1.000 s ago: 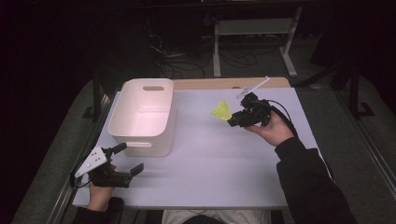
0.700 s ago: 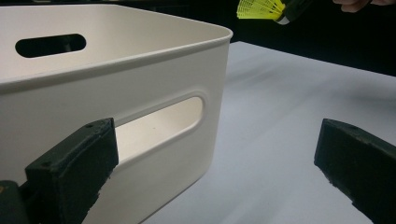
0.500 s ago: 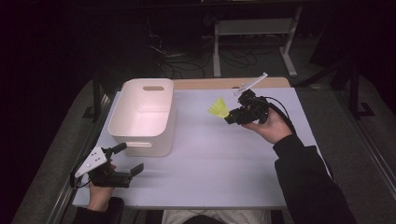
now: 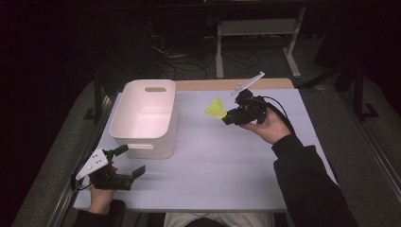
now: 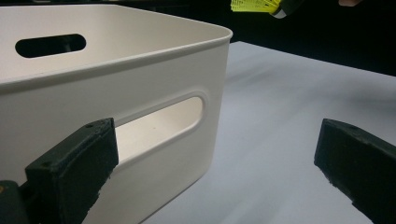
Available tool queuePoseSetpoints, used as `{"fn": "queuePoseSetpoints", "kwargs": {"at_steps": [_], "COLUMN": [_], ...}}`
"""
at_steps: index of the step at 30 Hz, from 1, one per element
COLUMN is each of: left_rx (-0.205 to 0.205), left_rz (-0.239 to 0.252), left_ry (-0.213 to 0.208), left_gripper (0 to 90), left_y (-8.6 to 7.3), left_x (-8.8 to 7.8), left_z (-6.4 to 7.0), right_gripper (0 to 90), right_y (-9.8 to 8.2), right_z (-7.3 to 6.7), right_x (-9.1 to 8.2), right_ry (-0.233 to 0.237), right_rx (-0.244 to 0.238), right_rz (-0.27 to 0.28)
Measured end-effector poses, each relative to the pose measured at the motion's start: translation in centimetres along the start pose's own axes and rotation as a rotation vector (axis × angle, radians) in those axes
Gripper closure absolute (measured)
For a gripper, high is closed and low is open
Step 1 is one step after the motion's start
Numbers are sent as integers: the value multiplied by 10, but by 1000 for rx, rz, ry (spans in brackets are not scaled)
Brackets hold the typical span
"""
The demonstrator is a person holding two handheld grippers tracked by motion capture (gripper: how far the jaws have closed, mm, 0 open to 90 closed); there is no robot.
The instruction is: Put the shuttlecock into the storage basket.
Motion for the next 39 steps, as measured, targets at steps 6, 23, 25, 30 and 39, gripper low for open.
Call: {"fn": "queuePoseSetpoints", "kwargs": {"at_steps": [6, 23, 25, 30, 39], "left_rx": [0, 0, 0, 0, 1], "left_rz": [0, 0, 0, 1, 1], "left_ry": [0, -1, -1, -1, -2], "left_gripper": [0, 0, 0, 0, 0], "left_y": [0, 0, 0, 0, 0], "left_x": [0, 0, 0, 0, 0], "left_z": [0, 0, 0, 0, 0], "right_gripper": [632, 631, 631, 631, 632], "right_y": [7, 26, 28, 33, 41], "right_z": [-3, -14, -15, -18, -23], "right_x": [-2, -1, -1, 0, 1], "right_ry": [5, 15, 18, 20, 29], "right_rx": [-12, -42, -49, -58, -67], "right_rz": [11, 23, 23, 28, 35]}}
Point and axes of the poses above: each handheld gripper's, and its own axes: x roughly forward along the jaws, y roughly out of its top, z roughly to its right, the point moved 6 cm from there along x, roughly forward along the jaws, and after that the axes turned 9 degrees about -y, right-handed, at the moved point
